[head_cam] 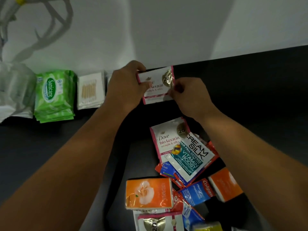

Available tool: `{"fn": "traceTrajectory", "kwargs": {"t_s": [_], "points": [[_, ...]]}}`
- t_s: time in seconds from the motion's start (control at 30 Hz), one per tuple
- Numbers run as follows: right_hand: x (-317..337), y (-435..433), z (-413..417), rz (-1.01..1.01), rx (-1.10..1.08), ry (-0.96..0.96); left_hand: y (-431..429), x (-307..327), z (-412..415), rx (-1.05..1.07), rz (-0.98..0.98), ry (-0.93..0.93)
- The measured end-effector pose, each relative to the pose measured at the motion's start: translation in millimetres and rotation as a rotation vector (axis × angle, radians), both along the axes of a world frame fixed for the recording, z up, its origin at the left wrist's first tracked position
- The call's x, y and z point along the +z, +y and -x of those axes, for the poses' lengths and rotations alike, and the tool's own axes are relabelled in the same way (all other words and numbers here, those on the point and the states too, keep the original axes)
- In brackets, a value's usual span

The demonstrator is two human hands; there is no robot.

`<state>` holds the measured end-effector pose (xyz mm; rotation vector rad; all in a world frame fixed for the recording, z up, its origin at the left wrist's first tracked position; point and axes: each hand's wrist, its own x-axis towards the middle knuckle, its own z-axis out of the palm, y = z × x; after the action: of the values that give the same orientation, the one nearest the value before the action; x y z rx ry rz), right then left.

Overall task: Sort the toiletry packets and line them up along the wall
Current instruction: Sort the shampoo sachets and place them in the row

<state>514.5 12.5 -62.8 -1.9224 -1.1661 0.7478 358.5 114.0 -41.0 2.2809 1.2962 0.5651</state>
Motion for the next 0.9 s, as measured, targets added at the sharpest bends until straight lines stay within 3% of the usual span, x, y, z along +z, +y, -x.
{"fn": "traceTrajectory", "kwargs": {"t_s": [0.23, 0.37, 0.53, 0.9], "points": [[-24.0, 24.6, -2.3, 0.097, -0.057, -0.359, -10.7, -42.2, 2.1, -0.061, -0.398, 0.259], [-31.9, 25.3, -4.3, 0.068, 0.099, -0.550, -11.6, -56.4, 3.0, -0.099, -0.437, 0.357], [-39.1, 42.8, -10.5, 0.094, 0.273, -0.502, 2.6, -56.5, -3.2, -0.105, -0.477, 0.471], [-41.9, 62.6, -15.4, 0.091, 0.250, -0.518, 11.8, -56.3, -10.5, -0.075, -0.355, 0.505]]}}
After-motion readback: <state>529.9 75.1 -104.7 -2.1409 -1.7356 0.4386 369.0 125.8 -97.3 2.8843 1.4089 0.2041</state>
